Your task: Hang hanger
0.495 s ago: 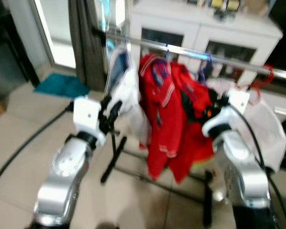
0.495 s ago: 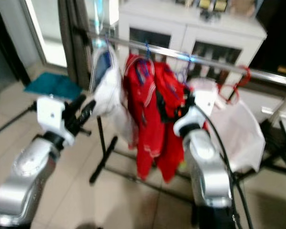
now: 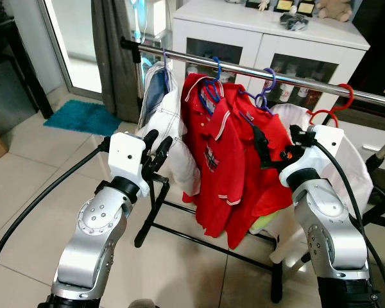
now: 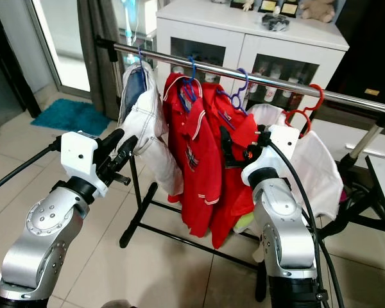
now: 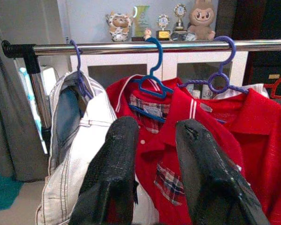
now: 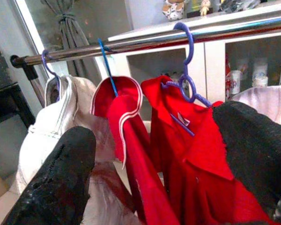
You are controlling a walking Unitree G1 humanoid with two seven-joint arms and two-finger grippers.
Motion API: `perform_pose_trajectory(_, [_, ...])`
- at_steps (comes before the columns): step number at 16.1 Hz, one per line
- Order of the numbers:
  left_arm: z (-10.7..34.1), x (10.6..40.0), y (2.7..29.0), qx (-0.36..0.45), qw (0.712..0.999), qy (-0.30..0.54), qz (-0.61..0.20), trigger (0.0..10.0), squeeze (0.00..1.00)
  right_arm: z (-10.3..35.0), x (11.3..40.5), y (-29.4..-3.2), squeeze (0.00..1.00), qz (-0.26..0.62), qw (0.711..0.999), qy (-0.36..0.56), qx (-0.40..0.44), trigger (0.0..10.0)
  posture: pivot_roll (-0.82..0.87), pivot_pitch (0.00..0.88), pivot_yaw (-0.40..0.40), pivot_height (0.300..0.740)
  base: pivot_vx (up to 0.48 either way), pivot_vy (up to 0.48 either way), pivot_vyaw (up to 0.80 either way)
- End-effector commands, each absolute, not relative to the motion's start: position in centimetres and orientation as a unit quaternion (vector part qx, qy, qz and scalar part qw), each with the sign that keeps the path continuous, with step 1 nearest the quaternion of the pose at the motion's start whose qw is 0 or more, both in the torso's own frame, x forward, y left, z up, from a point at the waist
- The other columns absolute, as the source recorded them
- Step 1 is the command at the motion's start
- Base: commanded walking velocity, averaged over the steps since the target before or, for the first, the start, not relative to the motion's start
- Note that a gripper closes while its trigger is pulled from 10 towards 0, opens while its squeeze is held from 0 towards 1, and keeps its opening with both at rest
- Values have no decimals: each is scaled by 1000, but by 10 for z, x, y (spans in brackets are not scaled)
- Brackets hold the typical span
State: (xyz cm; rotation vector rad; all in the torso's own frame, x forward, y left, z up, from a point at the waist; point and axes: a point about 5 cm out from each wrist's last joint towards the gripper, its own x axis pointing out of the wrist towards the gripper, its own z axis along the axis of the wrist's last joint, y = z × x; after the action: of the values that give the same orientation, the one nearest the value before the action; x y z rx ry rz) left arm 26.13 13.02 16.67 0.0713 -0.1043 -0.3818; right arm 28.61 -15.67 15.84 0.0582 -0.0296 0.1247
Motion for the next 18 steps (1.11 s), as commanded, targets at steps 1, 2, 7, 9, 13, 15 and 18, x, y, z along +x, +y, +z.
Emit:
perform_pose_trajectory(1, [168,263,128,38,979,-56,-193,10000,0,156,286,-160,0,55,998,-3,20,10000,127,0,-42,740,285,0,0])
perform_pose_trajectory(2, [168,263,128,39,979,-56,-194,10000,0,153,286,-160,0,51,998,6,27,10000,129,0,-41,740,289,0,-800])
perform_pose_trajectory(7, [169,264,128,39,978,-56,-199,10000,0,156,285,-162,0,47,999,-6,26,10000,126,0,-36,740,362,0,-480])
perform_pose_trajectory(9, [169,264,126,39,977,-57,-203,10000,0,157,285,-160,0,54,999,-5,-5,10000,126,0,-36,740,414,0,0])
perform_pose_trajectory(13, [173,261,123,28,972,-76,-221,10000,0,159,286,-158,0,92,996,-11,7,10000,131,0,-40,740,210,0,400])
perform_pose_trajectory(15, [173,257,120,36,967,-74,-243,10000,0,159,286,-156,0,131,991,-6,-7,10000,132,0,-40,740,0,0,0])
perform_pose_trajectory(18, [173,248,116,52,952,-72,-293,10000,0,162,283,-158,0,196,980,5,-12,10000,135,0,-48,740,0,0,0])
